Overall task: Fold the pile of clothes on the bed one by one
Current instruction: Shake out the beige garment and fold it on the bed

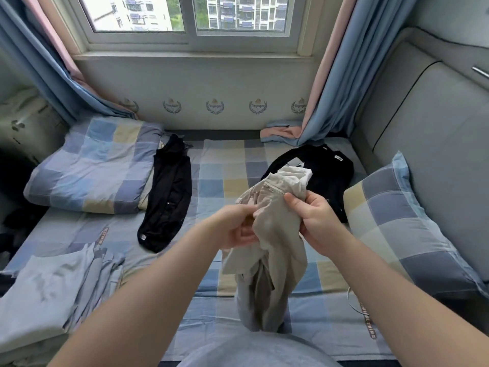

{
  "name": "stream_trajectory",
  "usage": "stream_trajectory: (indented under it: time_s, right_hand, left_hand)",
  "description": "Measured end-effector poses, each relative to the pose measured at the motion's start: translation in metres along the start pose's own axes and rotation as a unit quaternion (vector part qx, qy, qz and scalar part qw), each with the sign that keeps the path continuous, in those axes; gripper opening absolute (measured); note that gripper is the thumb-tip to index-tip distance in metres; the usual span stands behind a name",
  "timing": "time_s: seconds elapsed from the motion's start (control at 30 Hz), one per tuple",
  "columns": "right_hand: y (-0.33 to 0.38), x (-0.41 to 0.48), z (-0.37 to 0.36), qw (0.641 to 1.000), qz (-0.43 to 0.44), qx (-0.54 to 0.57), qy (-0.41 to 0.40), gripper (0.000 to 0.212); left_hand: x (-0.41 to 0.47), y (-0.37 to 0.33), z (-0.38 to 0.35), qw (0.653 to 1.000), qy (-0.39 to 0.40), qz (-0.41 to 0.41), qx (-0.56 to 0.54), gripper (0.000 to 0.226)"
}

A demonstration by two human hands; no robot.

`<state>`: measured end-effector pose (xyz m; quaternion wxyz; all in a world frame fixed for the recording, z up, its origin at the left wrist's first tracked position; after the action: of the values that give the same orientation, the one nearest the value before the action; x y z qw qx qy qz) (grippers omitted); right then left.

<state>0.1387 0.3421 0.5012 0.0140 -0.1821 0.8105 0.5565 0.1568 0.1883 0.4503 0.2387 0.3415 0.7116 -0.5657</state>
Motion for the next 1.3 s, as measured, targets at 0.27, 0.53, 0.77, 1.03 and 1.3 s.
stream_trajectory:
  time_s: [0.27,0.53,0.77,1.03,1.3]
  right_hand:
    - [-0.061,-0.019,0.056,0.963,-0.167,-0.126,-0.172,0.011]
    - [-0.067,-0.020,0.041,0.930,-0.241,-0.189,-0.201,0.070]
    - [-0.093,0.008,0.006,0.912,-0.353,-0.165,-0.124,0.064]
    - [-0.099,0.030,-0.020,0.893,-0.378,-0.241,-0.031,0.058]
    - [-0.126,0.048,-0.068,0.949,-0.262,-0.108,-0.139,0.040]
  left_hand:
    - [-0.014,-0.050,0.007,0.950,-0.053,-0.291,-0.104,0.015]
    - [-0.040,-0.053,-0.003,0.953,0.010,-0.301,-0.038,0.011]
    - [-0.056,-0.046,0.006,0.956,0.064,-0.285,0.028,0.009]
    - [-0.067,-0.037,0.043,0.956,0.050,-0.275,0.088,0.009]
    - [-0.071,-0.035,0.104,0.957,0.001,-0.285,0.060,0.009]
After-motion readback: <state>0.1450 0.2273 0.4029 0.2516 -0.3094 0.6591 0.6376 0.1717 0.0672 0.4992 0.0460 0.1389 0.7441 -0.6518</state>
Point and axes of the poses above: each hand's wrist, its own x-axis towards the middle knuckle, its own z-axis out of the back of the hand, y = z × x, the point moved 7 cm from there along x, towards the middle knuckle, and after that the axes turned 1 degree about -z, right-handed, at the moved point
